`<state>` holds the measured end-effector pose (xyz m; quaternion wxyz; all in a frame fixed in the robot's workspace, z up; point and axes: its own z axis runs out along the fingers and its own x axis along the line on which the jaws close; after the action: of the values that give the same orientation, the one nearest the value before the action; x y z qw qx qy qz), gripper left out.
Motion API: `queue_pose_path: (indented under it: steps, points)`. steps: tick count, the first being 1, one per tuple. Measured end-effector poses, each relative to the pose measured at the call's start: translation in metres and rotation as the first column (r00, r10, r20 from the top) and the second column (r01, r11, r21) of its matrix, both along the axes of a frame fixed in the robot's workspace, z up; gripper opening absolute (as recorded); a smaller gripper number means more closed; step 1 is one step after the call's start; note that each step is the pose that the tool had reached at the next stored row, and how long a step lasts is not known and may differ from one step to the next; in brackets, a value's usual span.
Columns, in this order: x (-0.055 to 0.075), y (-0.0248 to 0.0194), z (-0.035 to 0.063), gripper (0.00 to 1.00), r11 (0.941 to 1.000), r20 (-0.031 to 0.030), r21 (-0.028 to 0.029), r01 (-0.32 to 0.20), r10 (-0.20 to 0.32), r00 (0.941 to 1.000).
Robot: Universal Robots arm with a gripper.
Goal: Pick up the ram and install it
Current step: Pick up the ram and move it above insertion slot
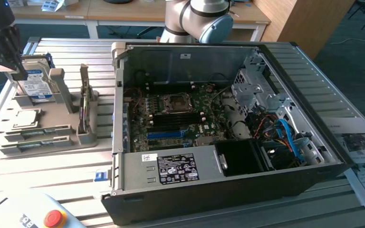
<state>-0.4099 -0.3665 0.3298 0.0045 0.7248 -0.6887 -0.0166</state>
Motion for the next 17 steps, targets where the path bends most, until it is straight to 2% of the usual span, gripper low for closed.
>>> queue_pose_path:
  steps: [13, 17]
  points:
    - [0.000, 0.0000, -0.0119, 0.11, 1.0000, 0.0000, -0.0001, 0.000, 0.000, 1.0000]
    - [0.000, 0.0000, -0.0127, 0.11, 1.0000, -0.0003, -0.0003, 0.000, 0.000, 1.0000]
